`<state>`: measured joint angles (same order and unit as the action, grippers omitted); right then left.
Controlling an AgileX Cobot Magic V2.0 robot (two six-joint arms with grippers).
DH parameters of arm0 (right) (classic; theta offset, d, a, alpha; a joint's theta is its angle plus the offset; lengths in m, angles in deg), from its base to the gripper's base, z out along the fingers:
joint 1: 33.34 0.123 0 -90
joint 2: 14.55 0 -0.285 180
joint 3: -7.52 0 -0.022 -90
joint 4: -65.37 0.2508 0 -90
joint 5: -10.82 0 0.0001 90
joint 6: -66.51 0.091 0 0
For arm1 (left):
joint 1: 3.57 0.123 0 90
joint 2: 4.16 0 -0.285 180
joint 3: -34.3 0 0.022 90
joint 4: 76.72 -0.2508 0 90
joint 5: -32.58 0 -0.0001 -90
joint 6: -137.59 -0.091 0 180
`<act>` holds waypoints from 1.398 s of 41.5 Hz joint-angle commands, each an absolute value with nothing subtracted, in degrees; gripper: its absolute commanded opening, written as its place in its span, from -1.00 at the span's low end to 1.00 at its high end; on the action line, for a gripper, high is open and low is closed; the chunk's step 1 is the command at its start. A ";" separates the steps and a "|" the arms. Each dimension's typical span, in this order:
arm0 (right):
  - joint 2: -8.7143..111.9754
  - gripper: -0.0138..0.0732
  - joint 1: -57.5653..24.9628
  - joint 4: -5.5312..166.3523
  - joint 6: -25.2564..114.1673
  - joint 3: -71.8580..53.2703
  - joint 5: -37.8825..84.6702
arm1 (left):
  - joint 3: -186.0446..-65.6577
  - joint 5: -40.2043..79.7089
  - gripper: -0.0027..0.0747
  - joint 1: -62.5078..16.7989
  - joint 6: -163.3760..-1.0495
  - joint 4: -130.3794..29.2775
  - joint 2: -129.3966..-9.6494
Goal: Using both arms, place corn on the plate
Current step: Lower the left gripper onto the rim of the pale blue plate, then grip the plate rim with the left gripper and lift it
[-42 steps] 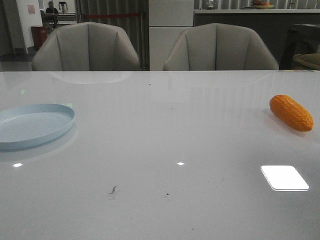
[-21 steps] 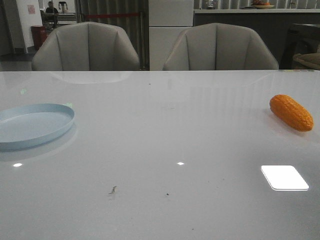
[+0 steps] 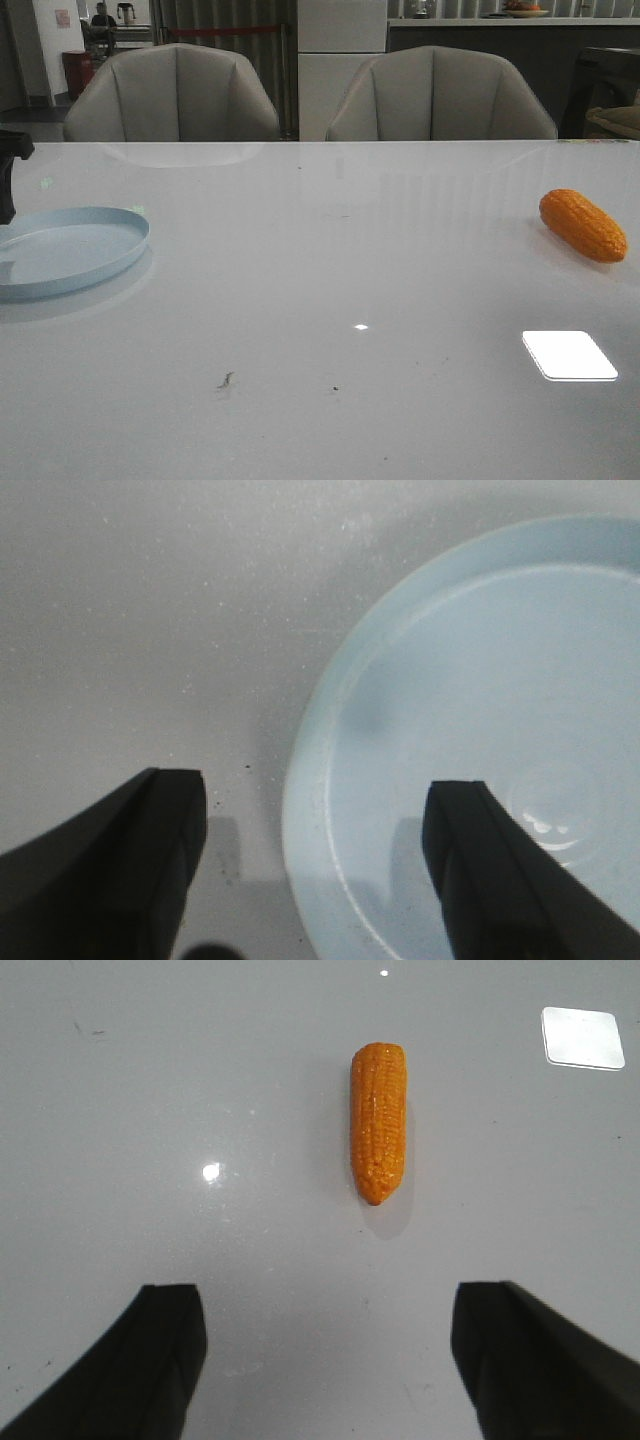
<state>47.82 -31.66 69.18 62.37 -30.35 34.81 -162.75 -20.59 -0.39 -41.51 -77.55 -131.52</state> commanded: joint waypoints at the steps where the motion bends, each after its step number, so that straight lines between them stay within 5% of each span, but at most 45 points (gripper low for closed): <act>1: 47.28 0.73 -31.70 69.18 62.09 -28.44 30.89 | -164.72 -19.39 0.38 -0.14 -41.03 -77.58 -129.54; 17: 47.28 0.73 -31.70 69.18 62.09 -28.44 30.94 | -164.72 -19.50 0.32 -0.14 -41.03 -77.58 -133.09; 27: 47.28 0.73 -31.70 69.18 62.09 -28.44 30.94 | -164.72 -19.38 -0.73 -0.14 -41.03 -77.66 -133.36; 58: 47.28 0.73 -31.70 69.18 62.09 -28.44 30.99 | -175.78 -28.12 -0.69 -0.14 -41.03 -78.30 -133.36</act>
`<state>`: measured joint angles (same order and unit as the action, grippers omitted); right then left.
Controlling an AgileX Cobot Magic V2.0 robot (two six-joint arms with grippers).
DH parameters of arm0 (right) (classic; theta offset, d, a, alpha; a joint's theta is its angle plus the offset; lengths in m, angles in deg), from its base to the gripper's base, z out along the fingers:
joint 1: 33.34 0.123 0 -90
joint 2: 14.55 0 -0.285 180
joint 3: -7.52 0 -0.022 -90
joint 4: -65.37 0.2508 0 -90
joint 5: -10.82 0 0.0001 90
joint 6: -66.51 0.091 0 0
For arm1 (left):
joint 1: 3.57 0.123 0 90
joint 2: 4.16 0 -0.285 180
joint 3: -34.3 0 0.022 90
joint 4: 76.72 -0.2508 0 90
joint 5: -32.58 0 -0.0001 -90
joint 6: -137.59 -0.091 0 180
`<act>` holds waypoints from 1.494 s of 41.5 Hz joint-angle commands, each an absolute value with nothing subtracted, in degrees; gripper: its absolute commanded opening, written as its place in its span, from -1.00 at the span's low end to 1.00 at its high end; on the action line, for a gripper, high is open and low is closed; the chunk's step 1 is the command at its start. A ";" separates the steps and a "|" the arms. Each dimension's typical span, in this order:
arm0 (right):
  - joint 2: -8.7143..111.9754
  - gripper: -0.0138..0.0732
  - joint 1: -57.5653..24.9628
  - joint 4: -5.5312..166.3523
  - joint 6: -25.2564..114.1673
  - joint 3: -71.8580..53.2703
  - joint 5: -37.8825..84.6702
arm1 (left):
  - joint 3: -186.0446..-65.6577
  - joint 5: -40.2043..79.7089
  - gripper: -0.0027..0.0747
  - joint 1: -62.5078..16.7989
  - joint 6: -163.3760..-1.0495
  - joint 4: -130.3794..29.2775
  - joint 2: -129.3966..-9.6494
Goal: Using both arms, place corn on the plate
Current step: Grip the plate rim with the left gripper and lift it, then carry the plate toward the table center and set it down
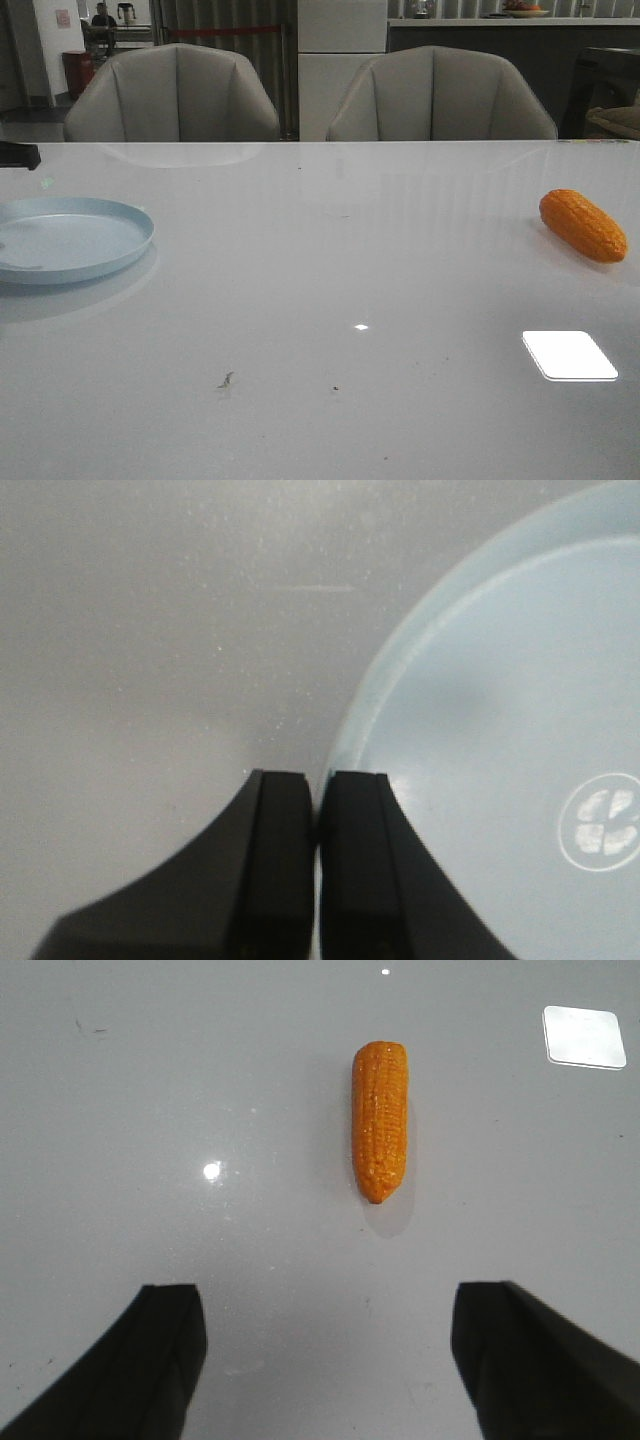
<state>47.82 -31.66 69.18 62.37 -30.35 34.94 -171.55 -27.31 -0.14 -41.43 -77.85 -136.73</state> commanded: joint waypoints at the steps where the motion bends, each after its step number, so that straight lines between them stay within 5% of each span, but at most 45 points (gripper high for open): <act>1: 47.28 0.73 -31.70 69.18 62.09 -28.44 30.99 | -176.90 -28.73 -0.69 -0.14 -41.03 -77.83 -133.36; 17: 47.28 0.73 -31.70 69.18 62.09 -28.44 30.99 | -186.67 -34.09 -0.69 -2.95 -41.18 -63.56 -133.36; 39: 47.28 0.73 -31.70 69.18 62.09 -28.44 30.99 | -187.09 -25.82 -0.69 -20.13 -39.06 -58.70 -135.05; 62: 47.28 0.73 -31.70 69.18 62.09 -28.44 32.95 | -187.09 -23.56 -0.68 -21.74 -37.58 -57.94 -141.21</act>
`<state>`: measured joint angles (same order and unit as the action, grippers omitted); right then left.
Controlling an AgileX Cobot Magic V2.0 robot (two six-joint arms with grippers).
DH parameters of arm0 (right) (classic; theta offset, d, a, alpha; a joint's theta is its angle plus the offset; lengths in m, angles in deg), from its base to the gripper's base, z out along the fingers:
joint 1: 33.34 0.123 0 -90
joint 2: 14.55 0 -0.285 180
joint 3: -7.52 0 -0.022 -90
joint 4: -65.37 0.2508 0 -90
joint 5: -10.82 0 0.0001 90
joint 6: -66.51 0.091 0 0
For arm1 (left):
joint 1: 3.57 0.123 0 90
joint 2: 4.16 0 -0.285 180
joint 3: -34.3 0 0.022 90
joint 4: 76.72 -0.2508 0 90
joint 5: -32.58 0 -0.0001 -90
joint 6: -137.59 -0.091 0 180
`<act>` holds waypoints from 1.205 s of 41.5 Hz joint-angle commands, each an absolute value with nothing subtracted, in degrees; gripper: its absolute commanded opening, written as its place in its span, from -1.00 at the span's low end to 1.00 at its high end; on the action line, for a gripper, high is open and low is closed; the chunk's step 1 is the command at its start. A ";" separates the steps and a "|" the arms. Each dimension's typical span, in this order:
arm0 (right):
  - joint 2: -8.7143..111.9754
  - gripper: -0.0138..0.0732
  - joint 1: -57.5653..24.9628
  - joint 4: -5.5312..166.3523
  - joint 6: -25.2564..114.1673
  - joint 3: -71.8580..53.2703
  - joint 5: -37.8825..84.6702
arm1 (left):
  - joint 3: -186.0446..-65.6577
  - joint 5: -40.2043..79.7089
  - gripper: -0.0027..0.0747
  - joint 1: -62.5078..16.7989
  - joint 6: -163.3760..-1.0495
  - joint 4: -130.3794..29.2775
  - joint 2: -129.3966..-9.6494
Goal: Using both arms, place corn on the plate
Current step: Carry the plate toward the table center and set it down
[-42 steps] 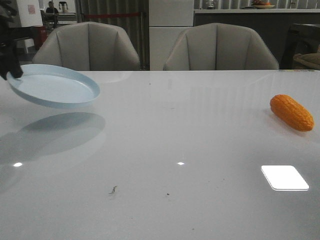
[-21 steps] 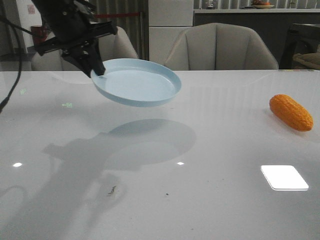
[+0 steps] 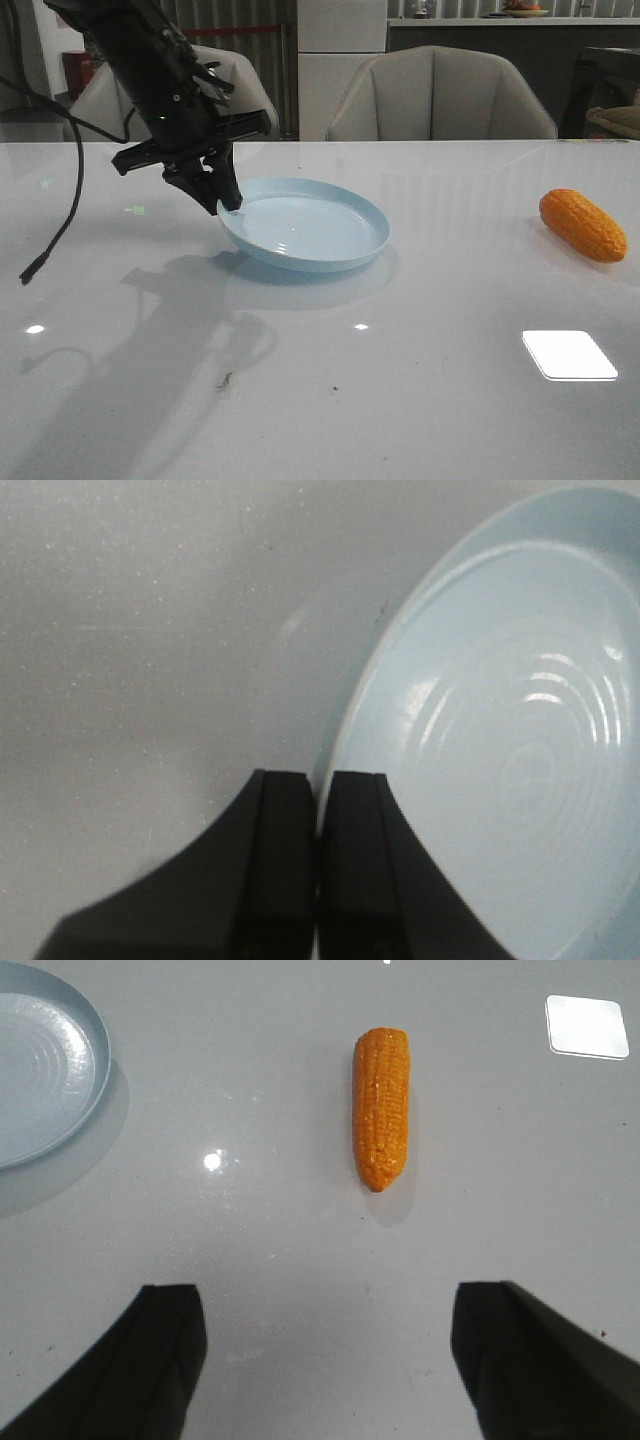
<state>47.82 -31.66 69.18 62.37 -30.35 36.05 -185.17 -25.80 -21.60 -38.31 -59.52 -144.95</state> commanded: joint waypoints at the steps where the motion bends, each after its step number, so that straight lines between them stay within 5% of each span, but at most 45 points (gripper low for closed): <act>1: 47.28 0.73 -31.70 69.18 62.09 -28.44 33.20 | -187.09 -23.44 -0.67 -21.84 -37.68 -57.94 -141.21; 7: 47.28 0.73 -31.70 69.18 62.09 -28.44 34.24 | -187.09 -22.75 -0.55 -21.75 -37.88 -58.11 -141.21; 14: 47.28 0.73 -31.70 69.18 62.09 -28.44 34.49 | -187.09 -22.75 0.26 -21.75 -40.06 -58.22 -141.29; 18: 47.28 0.73 -31.70 69.18 62.09 -28.44 34.49 | -187.09 -22.50 0.55 -21.75 -40.06 -58.22 -141.29; 35: 47.28 0.73 -31.70 69.18 62.09 -28.44 34.43 | -195.13 -30.19 0.34 -20.93 -40.06 -60.52 -141.09; 50: 47.28 0.73 -31.70 69.18 62.09 -28.44 34.43 | -213.01 -34.49 0.34 -16.88 -40.06 -80.85 -135.92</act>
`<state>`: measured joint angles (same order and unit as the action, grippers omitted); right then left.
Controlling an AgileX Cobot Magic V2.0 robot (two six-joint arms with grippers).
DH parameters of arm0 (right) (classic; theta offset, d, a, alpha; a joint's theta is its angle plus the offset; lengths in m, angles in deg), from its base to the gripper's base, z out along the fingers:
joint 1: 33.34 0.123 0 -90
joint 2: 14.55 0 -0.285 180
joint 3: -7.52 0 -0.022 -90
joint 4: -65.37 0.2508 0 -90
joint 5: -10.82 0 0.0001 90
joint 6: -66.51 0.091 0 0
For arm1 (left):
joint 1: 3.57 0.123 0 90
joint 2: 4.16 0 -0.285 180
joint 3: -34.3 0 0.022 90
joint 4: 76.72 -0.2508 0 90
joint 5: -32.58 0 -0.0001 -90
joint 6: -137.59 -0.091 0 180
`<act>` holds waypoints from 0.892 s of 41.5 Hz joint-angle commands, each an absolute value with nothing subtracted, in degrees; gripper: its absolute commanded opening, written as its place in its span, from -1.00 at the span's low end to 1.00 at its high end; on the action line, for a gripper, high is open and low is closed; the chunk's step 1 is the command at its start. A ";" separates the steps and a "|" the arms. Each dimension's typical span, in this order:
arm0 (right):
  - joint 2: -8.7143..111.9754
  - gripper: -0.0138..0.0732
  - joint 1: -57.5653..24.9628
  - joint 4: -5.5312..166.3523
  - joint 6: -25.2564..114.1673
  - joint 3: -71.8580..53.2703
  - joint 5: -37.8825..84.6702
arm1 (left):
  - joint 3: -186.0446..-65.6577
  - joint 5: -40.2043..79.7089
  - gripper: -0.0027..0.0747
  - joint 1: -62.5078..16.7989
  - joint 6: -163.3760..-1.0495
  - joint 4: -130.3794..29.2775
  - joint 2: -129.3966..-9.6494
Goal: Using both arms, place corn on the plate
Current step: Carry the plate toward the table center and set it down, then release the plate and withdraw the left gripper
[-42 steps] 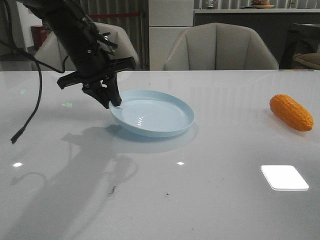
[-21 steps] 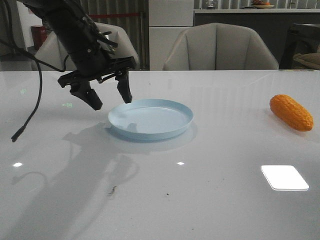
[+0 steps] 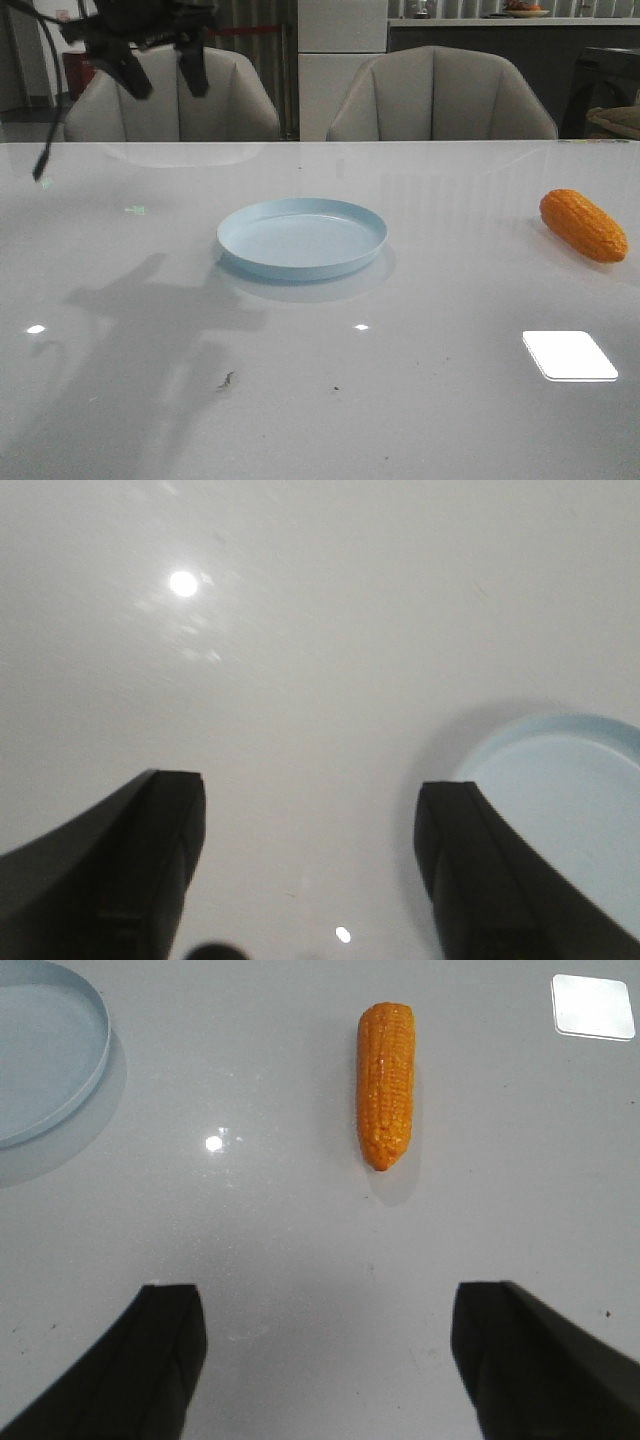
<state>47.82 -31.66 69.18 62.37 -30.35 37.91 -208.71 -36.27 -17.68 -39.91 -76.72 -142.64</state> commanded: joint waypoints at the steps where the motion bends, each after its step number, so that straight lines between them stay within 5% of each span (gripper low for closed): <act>1: 47.28 0.73 -31.70 69.18 62.09 -28.44 34.43 | -213.39 -34.38 0.34 -16.55 -40.06 -80.87 -135.21; 37: 47.28 0.73 -31.70 69.18 62.09 -28.44 34.19 | -213.53 -32.66 0.34 -11.72 -42.41 -87.38 -116.74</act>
<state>47.82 -31.66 69.18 62.37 -30.35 37.99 -211.85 -36.01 -12.22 -42.41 -86.72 -122.38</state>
